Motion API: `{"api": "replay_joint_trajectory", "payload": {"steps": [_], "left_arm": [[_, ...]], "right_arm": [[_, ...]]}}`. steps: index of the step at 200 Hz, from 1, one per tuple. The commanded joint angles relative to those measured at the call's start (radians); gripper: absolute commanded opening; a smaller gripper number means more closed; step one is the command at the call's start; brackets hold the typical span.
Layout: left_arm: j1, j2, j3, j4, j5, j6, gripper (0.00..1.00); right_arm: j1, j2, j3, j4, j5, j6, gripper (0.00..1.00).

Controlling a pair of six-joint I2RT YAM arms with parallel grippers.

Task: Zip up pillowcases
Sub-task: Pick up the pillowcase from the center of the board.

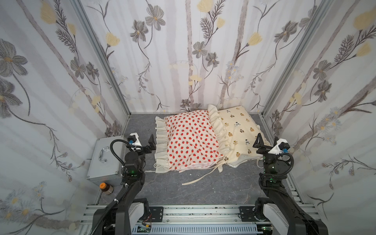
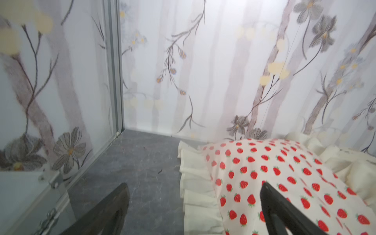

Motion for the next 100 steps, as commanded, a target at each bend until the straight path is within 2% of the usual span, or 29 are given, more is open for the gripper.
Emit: {"api": "replay_joint_trajectory", "payload": {"steps": [1,23,43,59,73,86,100], "left_arm": [[0.001,-0.082,0.024,-0.226,-0.004,-0.135,1.0],[0.001,-0.17,0.028,-0.32,-0.129,-0.399,1.0],[0.001,-0.248,-0.015,-0.308,-0.134,-0.459,1.0],[0.002,-0.312,-0.06,-0.326,-0.231,-0.594,1.0],[0.004,-0.357,-0.048,-0.392,-0.231,-0.614,1.0],[0.004,-0.36,0.047,-0.604,-0.21,-0.621,1.0],[0.004,-0.323,0.132,-0.746,-0.175,-0.617,1.0]], "right_arm": [[-0.002,-0.033,0.061,-0.265,-0.014,0.171,1.0],[-0.006,-0.078,0.061,-0.321,-0.106,0.216,1.0],[-0.014,-0.121,0.039,-0.374,-0.088,0.355,1.0],[-0.014,-0.12,0.069,-0.462,-0.121,0.371,1.0],[-0.014,-0.102,0.099,-0.542,-0.146,0.375,1.0],[-0.009,-0.092,0.12,-0.597,-0.17,0.371,1.0],[0.009,-0.091,0.143,-0.648,-0.183,0.371,1.0]]}}
